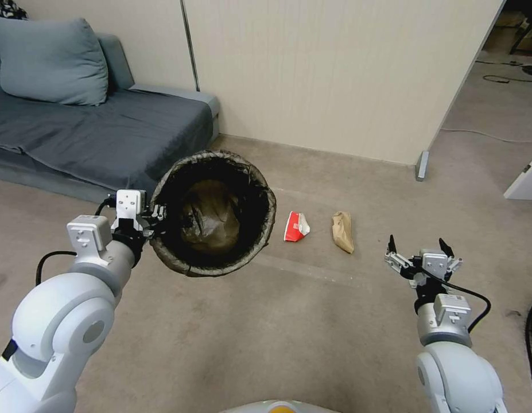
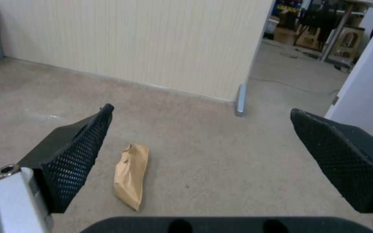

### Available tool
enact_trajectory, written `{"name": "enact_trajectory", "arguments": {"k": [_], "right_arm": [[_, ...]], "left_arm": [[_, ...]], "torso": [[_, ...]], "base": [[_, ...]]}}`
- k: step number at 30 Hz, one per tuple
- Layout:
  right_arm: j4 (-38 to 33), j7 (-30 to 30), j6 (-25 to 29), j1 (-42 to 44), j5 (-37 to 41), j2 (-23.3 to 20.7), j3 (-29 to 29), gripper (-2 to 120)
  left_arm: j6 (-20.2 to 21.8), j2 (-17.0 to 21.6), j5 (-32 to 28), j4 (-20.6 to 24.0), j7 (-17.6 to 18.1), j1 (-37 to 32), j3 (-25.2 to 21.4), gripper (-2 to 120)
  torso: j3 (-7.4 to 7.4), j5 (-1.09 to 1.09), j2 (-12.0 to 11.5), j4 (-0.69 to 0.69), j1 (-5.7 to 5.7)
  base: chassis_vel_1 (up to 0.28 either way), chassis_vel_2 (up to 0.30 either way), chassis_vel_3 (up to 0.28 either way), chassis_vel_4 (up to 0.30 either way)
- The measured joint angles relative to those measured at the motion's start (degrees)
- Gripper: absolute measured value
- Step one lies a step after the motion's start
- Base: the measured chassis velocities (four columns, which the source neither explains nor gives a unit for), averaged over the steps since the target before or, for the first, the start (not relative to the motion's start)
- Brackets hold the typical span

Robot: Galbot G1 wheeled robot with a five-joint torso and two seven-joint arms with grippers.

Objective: Pick up the trash bin, then pick up the garbage from the floor and place it into the trash bin.

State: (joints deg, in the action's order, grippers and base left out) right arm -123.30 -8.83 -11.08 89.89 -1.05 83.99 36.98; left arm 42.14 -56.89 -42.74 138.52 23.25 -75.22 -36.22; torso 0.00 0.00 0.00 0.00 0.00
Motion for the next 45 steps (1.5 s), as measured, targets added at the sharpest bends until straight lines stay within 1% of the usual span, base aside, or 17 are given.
{"name": "enact_trajectory", "arguments": {"k": [29, 38, 41, 44, 45], "right_arm": [[1.12, 0.04, 0.03, -0.5, -0.16, -0.14, 0.29, 100], [1.1, -1.79, 0.77, -0.47, 0.02, -0.66, 0.16, 100], [0.43, -3.2, -0.83, -0.71, 1.18, -1.35, -0.06, 100], [-0.64, -5.2, -5.66, -2.19, 3.36, -3.24, -0.62, 100], [-0.64, -5.2, -5.66, -2.19, 3.36, -3.24, -0.62, 100]], "left_arm": [[-0.01, 0.12, 1.01, -1.21, -0.91, 1.17, -0.02, 1], [-0.01, -0.02, 1.58, -1.95, -1.32, 1.42, -0.05, 1], [-0.01, -0.06, 1.86, -2.1, -1.41, 1.34, -0.05, 1], [-0.01, -0.09, 2.0, -2.21, -1.54, 1.34, -0.15, 1], [-0.01, -0.09, 2.0, -2.21, -1.54, 1.34, -0.15, 1]], "torso": [[0.0, -0.01, 0.0, -0.01, 0.0], [0.01, 0.0, 0.0, 0.0, 0.0], [0.0, 0.0, 0.0, 0.0, 0.0], [0.0, 0.0, 0.0, 0.0, 0.0], [0.0, 0.0, 0.0, 0.0, 0.0]], "base": [[-0.081, 0.083, 0.082, -0.078], [-0.072, 0.075, 0.067, -0.069], [0.0, 0.0, 0.0, 0.0], [0.0, 0.0, 0.0, 0.0], [0.0, 0.0, 0.0, 0.0]]}}
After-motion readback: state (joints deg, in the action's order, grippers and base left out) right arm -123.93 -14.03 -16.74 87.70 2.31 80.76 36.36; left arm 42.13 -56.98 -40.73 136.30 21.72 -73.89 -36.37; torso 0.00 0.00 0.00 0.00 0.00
